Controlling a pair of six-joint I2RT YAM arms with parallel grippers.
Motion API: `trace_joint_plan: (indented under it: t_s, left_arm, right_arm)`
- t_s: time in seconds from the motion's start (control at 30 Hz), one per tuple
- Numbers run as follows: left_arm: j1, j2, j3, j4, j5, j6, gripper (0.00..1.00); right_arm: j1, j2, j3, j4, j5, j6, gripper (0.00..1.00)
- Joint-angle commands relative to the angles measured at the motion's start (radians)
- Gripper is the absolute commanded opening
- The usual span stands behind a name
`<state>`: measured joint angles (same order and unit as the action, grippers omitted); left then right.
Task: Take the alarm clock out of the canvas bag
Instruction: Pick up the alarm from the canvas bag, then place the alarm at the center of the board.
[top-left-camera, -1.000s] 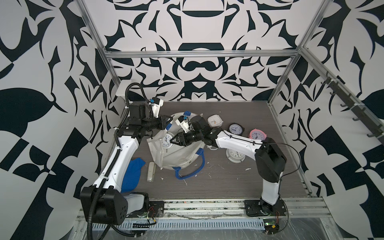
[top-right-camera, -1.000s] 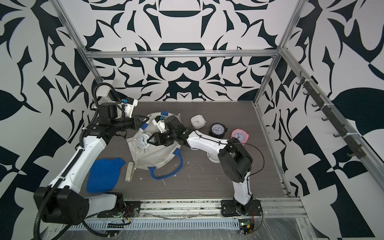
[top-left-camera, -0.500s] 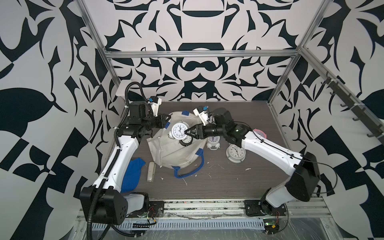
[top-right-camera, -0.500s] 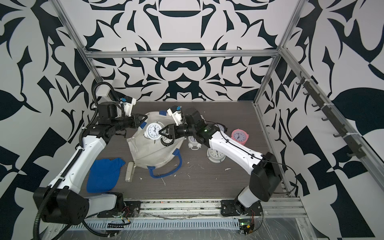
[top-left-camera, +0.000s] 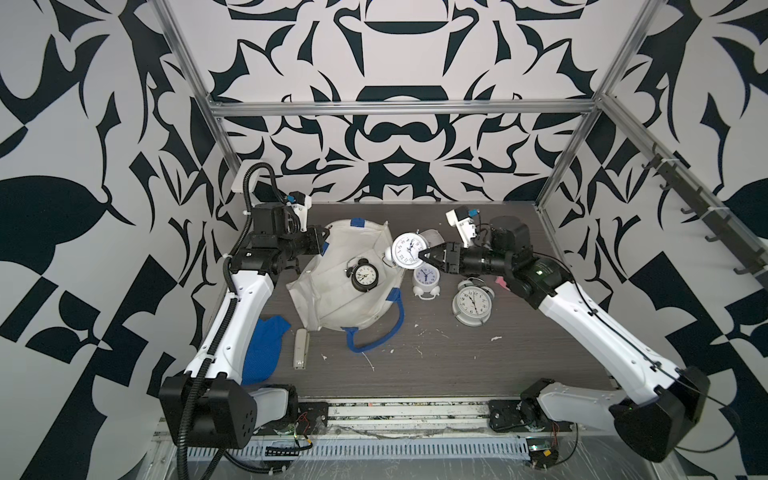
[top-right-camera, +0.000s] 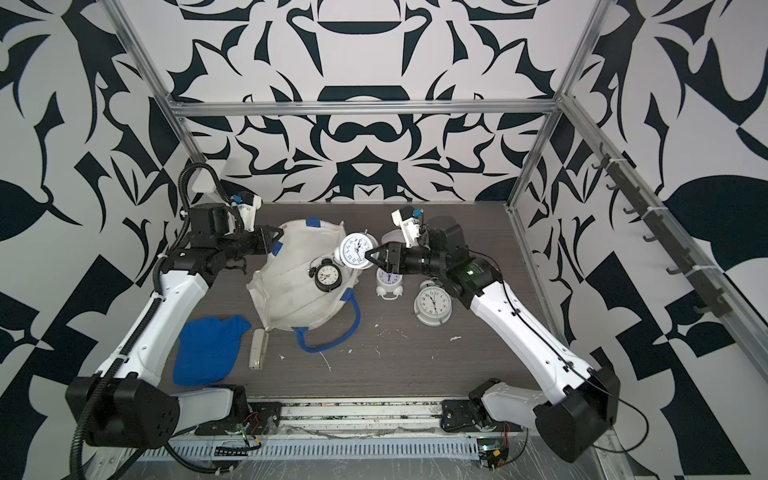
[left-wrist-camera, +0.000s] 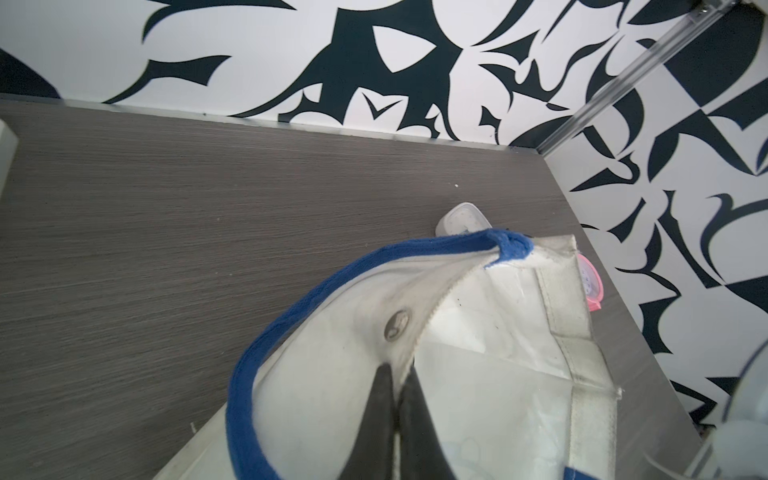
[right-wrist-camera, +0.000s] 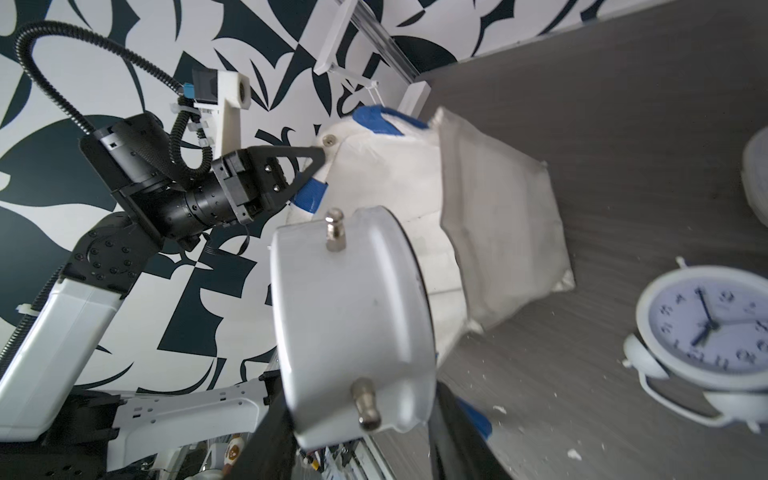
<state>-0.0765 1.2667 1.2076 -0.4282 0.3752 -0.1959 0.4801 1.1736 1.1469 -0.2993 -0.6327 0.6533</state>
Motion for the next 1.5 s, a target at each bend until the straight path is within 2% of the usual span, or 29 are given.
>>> trace_joint_plan:
  t_s: [0.0, 0.2, 0.53, 0.93, 1.2, 1.47]
  left_arm:
    - [0.011, -0.033, 0.024, 0.011, -0.021, -0.011, 0.00]
    - [0.015, -0.040, 0.020, 0.016, -0.023, -0.011, 0.00]
    - [0.015, -0.055, 0.009, 0.028, 0.005, -0.009, 0.00]
    - [0.015, -0.059, -0.002, 0.038, 0.023, -0.016, 0.00]
    - [0.015, -0.060, -0.003, 0.038, 0.029, -0.017, 0.00]
    - [0.015, -0.059, -0.010, 0.045, 0.030, -0.019, 0.00]
  right_arm:
    - [-0.039, -0.089, -0.011, -0.008, -0.051, 0.036, 0.37]
    - [-0.092, -0.181, -0.109, -0.094, -0.044, 0.034, 0.37]
    - [-0.123, -0.208, -0.355, -0.052, -0.020, 0.105, 0.37]
    - [-0.133, -0.107, -0.584, 0.112, -0.050, 0.199, 0.38]
    - [-0.136, -0.017, -0.636, 0.214, -0.062, 0.225, 0.39]
    - [-0.136, 0.038, -0.640, 0.226, -0.058, 0.206, 0.42]
